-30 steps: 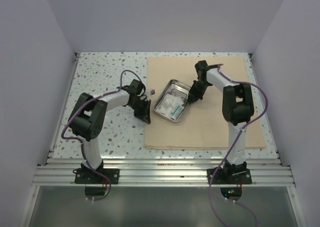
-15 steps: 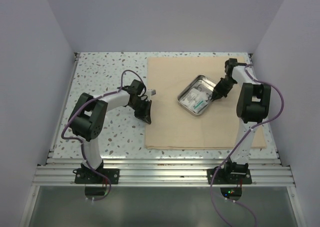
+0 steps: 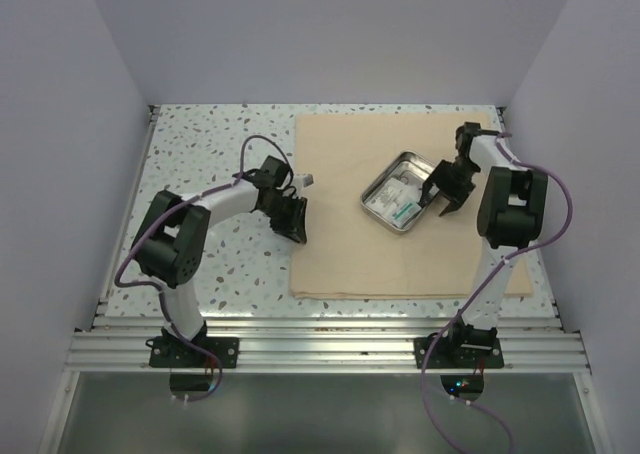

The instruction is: Prepare the surgical pack

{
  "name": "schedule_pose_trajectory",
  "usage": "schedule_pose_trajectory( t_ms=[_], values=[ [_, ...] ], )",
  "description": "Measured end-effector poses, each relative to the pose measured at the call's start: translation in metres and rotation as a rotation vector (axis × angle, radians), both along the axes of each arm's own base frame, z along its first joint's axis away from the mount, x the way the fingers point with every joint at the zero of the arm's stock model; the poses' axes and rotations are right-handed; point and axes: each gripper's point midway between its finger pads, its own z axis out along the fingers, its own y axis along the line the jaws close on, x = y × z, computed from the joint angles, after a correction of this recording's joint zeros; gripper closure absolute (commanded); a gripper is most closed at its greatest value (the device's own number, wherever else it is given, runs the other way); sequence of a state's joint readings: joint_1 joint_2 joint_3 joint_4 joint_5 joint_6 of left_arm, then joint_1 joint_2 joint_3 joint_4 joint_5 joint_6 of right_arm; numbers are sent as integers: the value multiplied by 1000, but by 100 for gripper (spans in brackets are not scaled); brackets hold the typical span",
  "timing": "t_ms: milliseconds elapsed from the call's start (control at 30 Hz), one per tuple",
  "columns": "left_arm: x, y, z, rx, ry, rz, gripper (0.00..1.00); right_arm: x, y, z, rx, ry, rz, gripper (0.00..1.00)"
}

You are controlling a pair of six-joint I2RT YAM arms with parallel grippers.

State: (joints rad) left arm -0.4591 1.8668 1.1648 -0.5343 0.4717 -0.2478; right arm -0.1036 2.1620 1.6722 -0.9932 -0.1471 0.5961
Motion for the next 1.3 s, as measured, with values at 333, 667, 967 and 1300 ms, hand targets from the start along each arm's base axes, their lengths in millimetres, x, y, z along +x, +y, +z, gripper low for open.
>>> schedule_pose_trajectory(
  t_ms=[333, 667, 967, 1300],
  values=[
    [-10, -52, 3, -132, 23, -41, 100, -20, -75, 66, -87, -137, -126, 32],
    [-10, -62, -14, -146, 200, 84, 100, -73, -85, 15, -139, -12, -99, 76],
    [47, 32, -16, -173, 304, 420, 100, -106, -5, -12, -63, 13, 24, 80],
    [133, 121, -13, -84, 284, 641, 100, -157, 146, -8, 42, -31, 383, 78]
  ],
)
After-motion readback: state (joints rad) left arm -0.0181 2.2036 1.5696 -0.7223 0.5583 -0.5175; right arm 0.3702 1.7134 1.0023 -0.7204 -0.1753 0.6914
